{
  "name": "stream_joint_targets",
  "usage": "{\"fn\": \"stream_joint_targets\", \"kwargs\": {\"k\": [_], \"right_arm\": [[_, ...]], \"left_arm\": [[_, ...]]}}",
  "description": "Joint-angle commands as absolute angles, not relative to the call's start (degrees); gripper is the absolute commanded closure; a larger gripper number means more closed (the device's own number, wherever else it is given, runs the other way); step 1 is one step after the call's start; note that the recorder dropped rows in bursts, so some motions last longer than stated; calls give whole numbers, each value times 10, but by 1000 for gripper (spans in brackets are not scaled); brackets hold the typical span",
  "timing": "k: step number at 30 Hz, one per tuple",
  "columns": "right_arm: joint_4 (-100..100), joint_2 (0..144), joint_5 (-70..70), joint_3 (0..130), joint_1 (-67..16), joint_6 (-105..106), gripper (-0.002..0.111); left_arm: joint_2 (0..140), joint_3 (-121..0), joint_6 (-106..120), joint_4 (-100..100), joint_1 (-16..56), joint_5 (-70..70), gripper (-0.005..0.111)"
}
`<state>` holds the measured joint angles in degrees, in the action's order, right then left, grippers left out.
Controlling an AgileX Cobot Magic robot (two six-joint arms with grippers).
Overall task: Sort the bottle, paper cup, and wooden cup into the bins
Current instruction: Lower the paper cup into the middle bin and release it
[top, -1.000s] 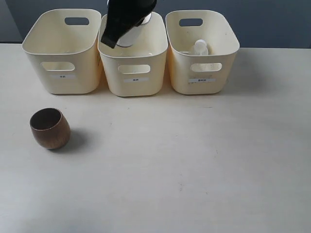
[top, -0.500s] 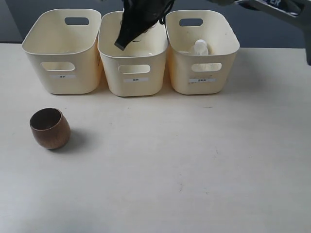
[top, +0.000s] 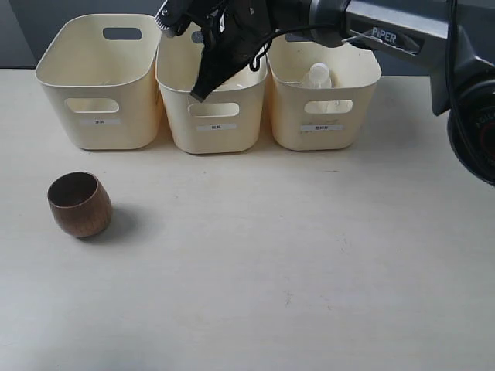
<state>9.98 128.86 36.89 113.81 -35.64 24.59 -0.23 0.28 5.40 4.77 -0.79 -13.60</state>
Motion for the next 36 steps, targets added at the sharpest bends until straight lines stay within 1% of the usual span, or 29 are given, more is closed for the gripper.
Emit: {"fn": "stream_joint_targets", "kwargs": {"k": [1, 10, 12, 15, 17, 36], "right_arm": [[100, 1299, 361, 1140, -354, 248, 109], [100, 1309, 363, 1140, -354, 248, 109], [100, 1309, 366, 1140, -354, 248, 105], [100, 1309, 368, 1140, -354, 248, 92], [100, 1309, 368, 1140, -354, 248, 87], [100, 1300, 370, 1140, -354, 245, 86]], "left_arm": [[0, 0, 51, 47, -9, -133, 107], [0, 0, 51, 47, -9, -133, 107], [0, 0, 51, 47, -9, -133, 107], [0, 0, 51, 47, -9, -133, 107], [0, 0, 51, 47, -9, -133, 107], [0, 0, 51, 47, -9, -133, 107]]}}
